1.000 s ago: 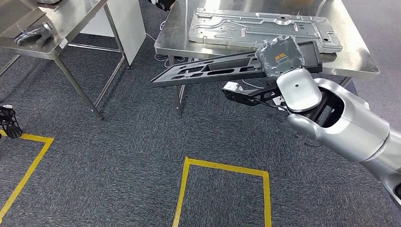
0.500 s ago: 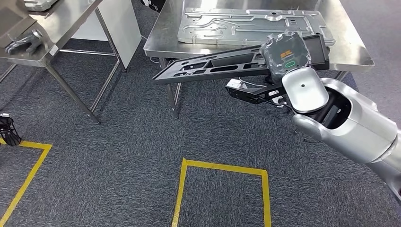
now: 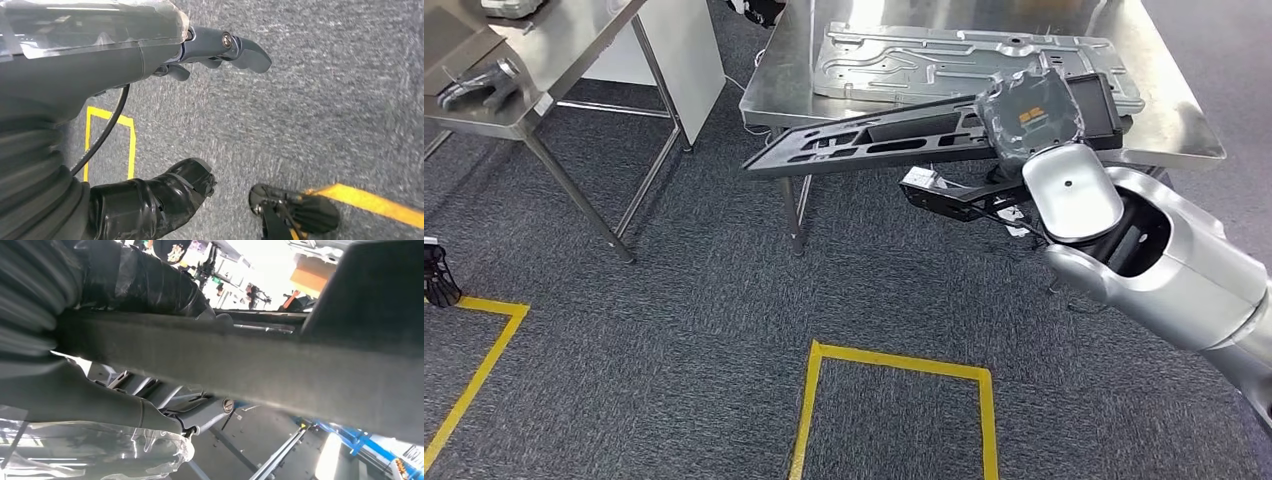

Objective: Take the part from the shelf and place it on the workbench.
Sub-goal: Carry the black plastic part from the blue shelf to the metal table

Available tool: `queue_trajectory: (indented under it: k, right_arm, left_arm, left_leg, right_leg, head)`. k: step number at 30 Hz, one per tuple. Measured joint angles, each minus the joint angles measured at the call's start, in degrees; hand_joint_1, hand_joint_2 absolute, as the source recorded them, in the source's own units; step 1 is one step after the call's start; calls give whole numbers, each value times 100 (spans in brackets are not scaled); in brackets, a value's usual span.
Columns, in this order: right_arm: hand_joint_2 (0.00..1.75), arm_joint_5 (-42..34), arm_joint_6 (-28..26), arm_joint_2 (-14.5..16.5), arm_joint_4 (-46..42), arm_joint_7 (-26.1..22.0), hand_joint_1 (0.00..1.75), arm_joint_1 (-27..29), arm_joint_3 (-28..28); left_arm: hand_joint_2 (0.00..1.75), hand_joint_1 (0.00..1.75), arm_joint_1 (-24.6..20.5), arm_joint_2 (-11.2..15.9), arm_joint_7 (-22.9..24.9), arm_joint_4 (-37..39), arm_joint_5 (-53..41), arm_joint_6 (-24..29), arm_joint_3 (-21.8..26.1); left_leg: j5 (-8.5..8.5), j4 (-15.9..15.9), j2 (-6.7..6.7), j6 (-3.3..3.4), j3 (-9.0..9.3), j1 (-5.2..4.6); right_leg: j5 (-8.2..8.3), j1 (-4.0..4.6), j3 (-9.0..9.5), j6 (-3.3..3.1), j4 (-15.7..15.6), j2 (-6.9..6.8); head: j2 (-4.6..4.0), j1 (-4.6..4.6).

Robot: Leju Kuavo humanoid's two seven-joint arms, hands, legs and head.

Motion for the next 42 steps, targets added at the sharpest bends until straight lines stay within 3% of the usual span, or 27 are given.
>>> queue_trajectory:
  k: [2,3,6,8,11,12,13,14,16,18,20,23,26,27,28,29,31,32,34,38,39,41,42]
  right_arm:
    - [175,0,-2,-4,-8,0,175,-5,-3]
    - [175,1,-2,-4,-13,0,175,-6,-6]
    - [175,5,0,-14,-32,0,175,-1,-10]
    - [175,11,3,-18,-48,0,175,0,-14]
    - [175,24,7,-20,-60,-1,175,2,-27]
    - [175,26,8,-20,-61,-2,175,6,-28]
    - [175,26,10,-20,-62,-2,175,10,-28]
    - [175,28,11,-20,-63,-2,175,14,-28]
    - [175,61,3,-21,-70,-1,175,17,-31]
    - [175,176,-49,-23,-85,8,175,23,-50]
    - [175,373,-136,-25,-109,19,175,67,-100]
    - [175,649,-214,-37,-204,24,175,185,-268]
    - [175,797,-201,-46,-292,23,175,276,-462]
    - [175,816,-190,-48,-306,23,175,316,-499]
    - [175,824,-179,-48,-317,22,175,362,-524]
    - [175,827,-169,-49,-330,22,175,402,-544]
    - [175,834,-157,-50,-354,22,175,454,-590]
    - [175,840,-156,-52,-372,22,175,471,-620]
    - [175,855,-157,-57,-402,22,175,505,-689]
    - [175,879,-155,-61,-447,21,175,546,-788]
    - [175,882,-155,-63,-459,21,175,557,-814]
    - [175,891,-154,-66,-472,18,175,589,-863]
    - [175,893,-152,-66,-475,16,175,613,-877]
  left_arm:
    - [175,0,-3,-3,1,0,0,-3,-1]
    - [175,0,-8,-4,1,0,0,-3,-1]
    - [175,0,-15,-5,2,0,1,-3,-3]
    - [175,0,-18,-8,-1,0,1,-2,-4]
    - [175,0,-17,-8,-5,0,1,1,-5]
    - [175,0,-11,-8,-4,0,1,2,-6]
    - [175,0,-4,-8,-3,0,2,2,-7]
    - [175,0,1,-8,-2,0,1,2,-6]
    - [175,0,6,1,3,1,0,3,-5]
    - [175,0,-3,14,13,2,-7,5,-7]
    - [175,0,-15,19,25,2,-21,7,-11]
    - [175,0,-9,8,42,2,-47,10,-17]
    - [175,0,-11,1,55,2,-53,9,-20]
    - [175,0,-12,0,58,2,-53,8,-21]
    - [175,0,-10,-1,60,2,-53,7,-21]
    - [175,0,-7,-3,61,2,-54,4,-22]
    - [175,0,-3,-3,61,3,-56,-2,-22]
    - [175,0,-8,0,61,3,-58,-3,-22]
    - [175,0,-14,5,58,4,-61,-3,-25]
    - [175,0,-15,-11,57,4,-70,-5,-33]
    - [175,0,-18,-12,60,4,-72,-5,-36]
    - [175,0,-15,-13,75,4,-75,-5,-42]
    - [175,0,-10,-13,89,4,-76,-5,-44]
  left_leg:
    - [-92,59,-10,-59,44,-14]
    - [-123,82,-12,-90,46,-21]
    - [-166,85,-8,-168,37,-28]
    - [-298,291,-10,-226,-49,-17]
    - [-678,1335,-13,-291,-613,0]
    - [-719,1625,-13,-295,-808,1]
    - [-645,1709,-13,-286,-913,0]
    - [-460,1561,-15,-261,-906,-4]
    - [23,822,-22,-157,-644,-34]
    - [240,237,-20,-50,-393,-79]
    - [224,82,-14,-8,-320,-112]
    - [254,-91,8,23,-185,-59]
    - [232,-155,17,73,-95,-34]
    - [208,-147,13,70,-76,-26]
    - [177,-134,9,56,-53,-14]
    - [138,-108,5,31,-27,4]
    - [32,-9,-2,-45,2,37]
    - [-27,63,-8,-92,-6,40]
    - [-101,145,-19,-165,-31,32]
    - [-237,318,-20,-250,-97,59]
    - [-355,554,-21,-271,-208,65]
    - [-631,1304,-20,-294,-607,67]
    - [-680,1604,-21,-290,-800,66]
  right_leg:
    - [302,-2,323,-21,-683,-24]
    - [340,6,415,-47,-877,-29]
    - [288,23,457,-154,-959,-7]
    - [271,10,500,-223,-989,-3]
    - [221,18,571,-293,-1004,-1]
    - [201,27,594,-305,-1004,5]
    - [179,38,623,-310,-1004,15]
    - [157,51,659,-310,-1004,25]
    - [109,74,735,-309,-1008,40]
    - [77,86,762,-284,-1017,51]
    - [66,75,762,-234,-1038,58]
    - [-39,67,720,-150,-900,45]
    - [-418,32,232,-70,8,28]
    - [-475,9,54,-40,284,26]
    - [-427,-17,-37,-8,375,22]
    - [-280,-45,-25,26,267,14]
    - [99,-94,239,98,-363,-11]
    - [210,-104,370,98,-643,-9]
    - [223,-87,482,39,-870,6]
    - [199,-82,517,-125,-897,25]
    - [190,-85,540,-152,-905,23]
    - [162,-71,576,-190,-909,24]
    - [146,-60,596,-203,-909,29]
  head:
    - [1,-2]
    - [1,-3]
    - [0,-3]
    - [0,-15]
    - [0,-33]
    - [0,-33]
    - [0,-34]
    - [0,-34]
    - [0,-29]
    - [0,-21]
    - [0,-16]
    - [1,-9]
    - [0,10]
    - [0,12]
    - [0,13]
    - [0,12]
    - [0,15]
    - [1,16]
    - [1,20]
    - [0,14]
    - [0,8]
    - [0,2]
    - [0,2]
